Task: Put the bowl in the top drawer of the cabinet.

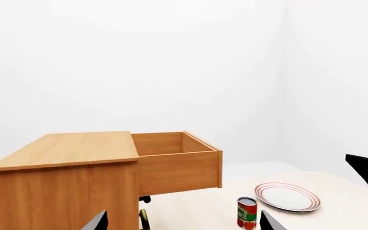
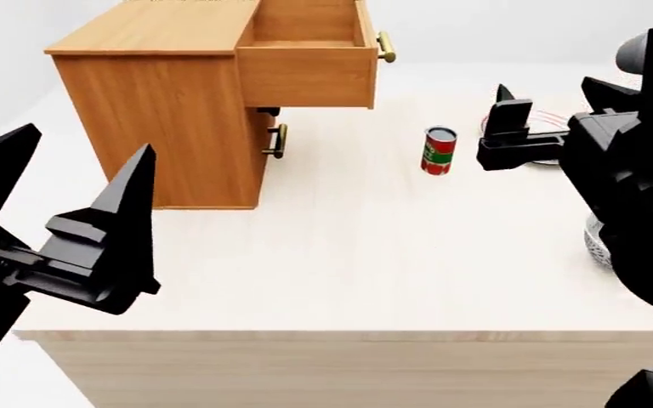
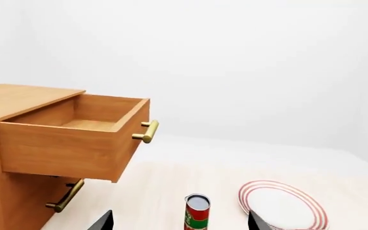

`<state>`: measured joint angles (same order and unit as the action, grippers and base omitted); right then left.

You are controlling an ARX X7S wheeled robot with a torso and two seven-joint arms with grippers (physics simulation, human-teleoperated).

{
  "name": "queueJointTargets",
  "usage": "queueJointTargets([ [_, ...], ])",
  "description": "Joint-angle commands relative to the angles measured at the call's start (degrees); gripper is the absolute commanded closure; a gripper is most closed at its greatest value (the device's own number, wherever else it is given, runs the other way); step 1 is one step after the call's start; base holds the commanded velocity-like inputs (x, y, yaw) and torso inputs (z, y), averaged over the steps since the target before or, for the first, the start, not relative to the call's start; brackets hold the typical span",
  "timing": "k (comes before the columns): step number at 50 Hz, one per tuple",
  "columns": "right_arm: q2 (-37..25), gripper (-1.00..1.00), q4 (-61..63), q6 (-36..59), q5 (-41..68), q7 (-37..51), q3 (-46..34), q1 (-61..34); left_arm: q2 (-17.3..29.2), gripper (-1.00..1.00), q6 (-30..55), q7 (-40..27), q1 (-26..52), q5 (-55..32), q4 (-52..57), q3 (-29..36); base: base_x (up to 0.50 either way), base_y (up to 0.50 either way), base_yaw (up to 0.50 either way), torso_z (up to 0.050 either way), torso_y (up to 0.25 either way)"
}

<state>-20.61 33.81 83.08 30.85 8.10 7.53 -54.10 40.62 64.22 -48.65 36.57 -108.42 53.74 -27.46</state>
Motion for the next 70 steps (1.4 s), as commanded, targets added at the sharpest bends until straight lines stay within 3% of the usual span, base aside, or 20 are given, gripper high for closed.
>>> queueJointTargets([
  [1, -1.03, -1.0, -4.95, -1.29, -0.28, -0.43, -2.19, -3.61, 2.8, -1.0, -1.25, -2.93, 1.8, -4.51, 0.04, -0.15, 0.17, 0.0, 0.0, 0.0, 0.0],
  [28, 2.51, -1.0, -46.74, -23.52, -10.56, -6.1, -17.33, -19.96, 3.86, -1.0, -3.02, -3.92, 3.22, -5.88, 0.75, -0.26, 0.17, 0.0, 0.0, 0.0, 0.0],
  [49, 2.18, -1.0, -57.33, -28.56, -13.65, -7.73, -21.3, -23.43, 4.64, -1.0, -3.73, -4.72, 4.47, -6.6, 0.81, 0.7, 0.17, 0.0, 0.0, 0.0, 0.0],
  [70, 2.4, -1.0, -60.57, -29.53, -14.4, -8.35, -22.66, -26.82, 10.25, -1.0, -7.36, -9.29, 11.29, -11.3, 0.59, 5.59, 0.17, 0.0, 0.0, 0.0, 0.001],
])
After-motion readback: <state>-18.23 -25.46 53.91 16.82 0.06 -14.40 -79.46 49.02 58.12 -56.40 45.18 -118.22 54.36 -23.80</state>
